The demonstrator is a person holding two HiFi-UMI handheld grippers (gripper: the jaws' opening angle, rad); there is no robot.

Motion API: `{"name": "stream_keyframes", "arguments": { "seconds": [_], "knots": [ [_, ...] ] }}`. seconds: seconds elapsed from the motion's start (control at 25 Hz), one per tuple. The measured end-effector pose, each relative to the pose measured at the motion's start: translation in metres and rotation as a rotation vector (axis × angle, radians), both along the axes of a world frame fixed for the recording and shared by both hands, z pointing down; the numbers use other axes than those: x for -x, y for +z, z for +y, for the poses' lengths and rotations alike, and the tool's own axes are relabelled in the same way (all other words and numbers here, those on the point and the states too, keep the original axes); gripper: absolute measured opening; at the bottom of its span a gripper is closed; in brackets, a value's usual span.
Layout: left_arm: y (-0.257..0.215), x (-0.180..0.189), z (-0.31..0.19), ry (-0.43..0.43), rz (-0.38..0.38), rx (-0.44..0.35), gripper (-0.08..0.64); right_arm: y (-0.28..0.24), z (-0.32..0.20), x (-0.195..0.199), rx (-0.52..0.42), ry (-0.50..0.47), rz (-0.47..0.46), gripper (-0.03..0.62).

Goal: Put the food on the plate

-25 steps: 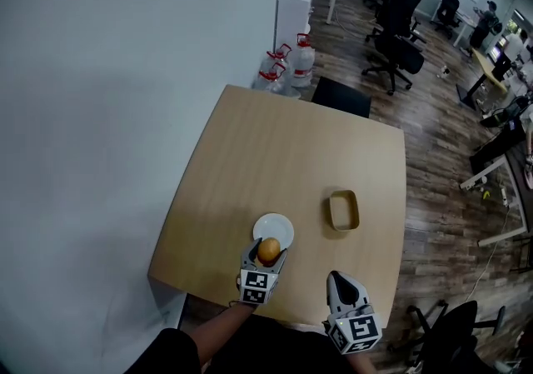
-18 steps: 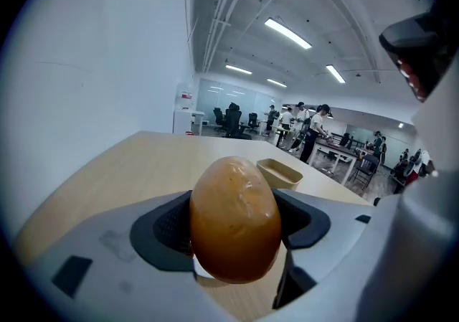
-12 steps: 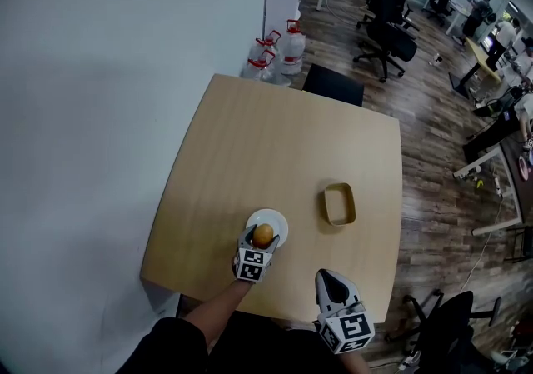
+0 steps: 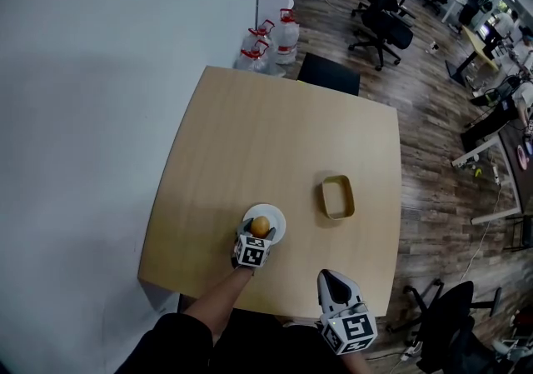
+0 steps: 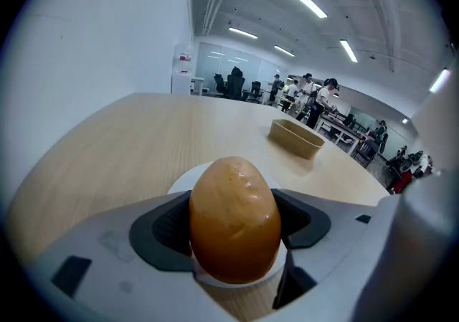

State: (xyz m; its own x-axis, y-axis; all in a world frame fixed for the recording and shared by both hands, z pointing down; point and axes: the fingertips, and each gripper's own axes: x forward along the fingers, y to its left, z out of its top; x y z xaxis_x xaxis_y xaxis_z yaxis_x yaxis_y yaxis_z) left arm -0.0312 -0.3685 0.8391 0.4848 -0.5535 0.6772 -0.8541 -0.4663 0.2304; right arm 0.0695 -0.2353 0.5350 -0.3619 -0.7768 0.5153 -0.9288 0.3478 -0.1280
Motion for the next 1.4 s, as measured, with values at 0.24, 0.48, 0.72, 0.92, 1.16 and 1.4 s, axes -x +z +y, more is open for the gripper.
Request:
{"name": "stream_keyframes", "arguments": {
  "seconds": [0.24,0.48,0.72,0.92,1.16,1.4],
  "knots": [
    [0.002,-0.009,0.0,0.086,-0.038,-0.008,0.322,0.0,0.003,-0.004,0.008,0.014,0.021,0.06],
    [0.002,-0.018,-0.001,0.101,-0.032,-0.012,0.322,0.0,0.009,-0.01,0.004,0.028,0.021,0.06],
    [0.003,-0.014,-0.006,0.084,-0.05,-0.02,0.322,-0.01,0.004,-0.019,-0.037,0.057,0.016,0.06],
    [-0.002,-0.005,-0.01,0.071,-0.05,-0.029,0.322,-0.011,0.004,-0.014,-0.04,0.051,0.02,0.06],
    [-0.005,0.011,-0.014,0.061,-0.079,-0.049,0.322,-0.014,0.003,-0.016,-0.058,0.059,0.015,0.06],
    [-0.004,0.018,-0.015,0.049,-0.077,-0.049,0.322,-0.014,-0.002,-0.015,-0.071,0.065,-0.003,0.06]
  ]
}}
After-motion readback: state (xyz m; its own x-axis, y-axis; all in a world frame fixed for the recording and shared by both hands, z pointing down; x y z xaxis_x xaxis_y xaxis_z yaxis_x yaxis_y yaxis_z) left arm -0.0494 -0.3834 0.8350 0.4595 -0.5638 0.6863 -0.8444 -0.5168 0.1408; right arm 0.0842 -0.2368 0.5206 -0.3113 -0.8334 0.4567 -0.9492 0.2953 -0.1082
